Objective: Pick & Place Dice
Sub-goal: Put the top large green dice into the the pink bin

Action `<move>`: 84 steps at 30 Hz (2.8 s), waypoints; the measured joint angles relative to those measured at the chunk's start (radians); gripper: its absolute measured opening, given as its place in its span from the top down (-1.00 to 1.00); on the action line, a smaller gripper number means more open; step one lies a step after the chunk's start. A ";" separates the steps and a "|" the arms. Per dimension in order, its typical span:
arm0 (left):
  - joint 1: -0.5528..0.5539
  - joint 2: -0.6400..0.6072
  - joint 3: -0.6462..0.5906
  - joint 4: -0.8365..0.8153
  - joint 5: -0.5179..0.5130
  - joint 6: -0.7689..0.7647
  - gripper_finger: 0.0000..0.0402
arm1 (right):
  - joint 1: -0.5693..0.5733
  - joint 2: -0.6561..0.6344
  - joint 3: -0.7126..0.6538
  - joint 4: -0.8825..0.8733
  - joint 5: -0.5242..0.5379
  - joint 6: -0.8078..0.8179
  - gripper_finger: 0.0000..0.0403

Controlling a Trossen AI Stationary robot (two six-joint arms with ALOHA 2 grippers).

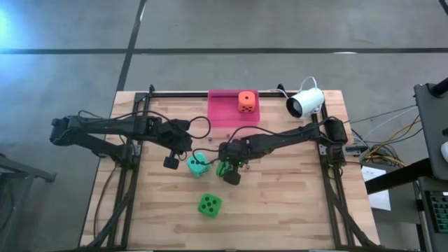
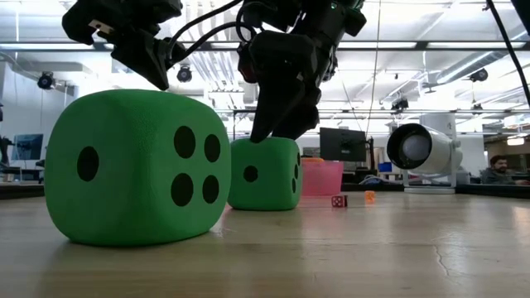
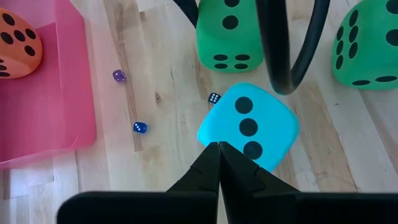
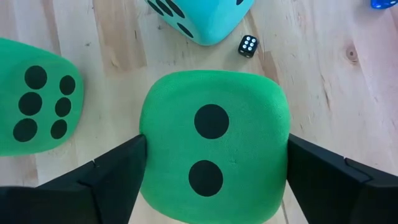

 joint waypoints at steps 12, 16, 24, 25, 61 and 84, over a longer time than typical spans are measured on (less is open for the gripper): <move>0.000 0.000 0.000 0.000 0.000 0.000 0.96 | 0.003 -0.017 -0.001 0.006 0.045 -0.010 -0.77; 0.000 0.000 0.000 0.000 0.000 0.000 0.96 | 0.003 -0.035 -0.002 0.010 0.053 -0.023 -0.74; 0.000 0.000 0.000 0.000 0.000 -0.003 0.96 | 0.001 -0.066 -0.005 0.007 0.080 -0.058 -0.75; 0.000 0.000 -0.001 -0.001 0.000 -0.003 0.96 | 0.001 -0.069 -0.005 0.008 0.080 -0.062 -0.75; 0.000 0.000 0.000 -0.002 -0.004 -0.001 0.96 | -0.087 -0.148 -0.001 -0.069 0.069 -0.209 -0.62; 0.000 0.000 -0.001 0.034 -0.128 -0.073 0.96 | -0.037 -0.145 0.000 -0.042 0.074 -0.246 -0.74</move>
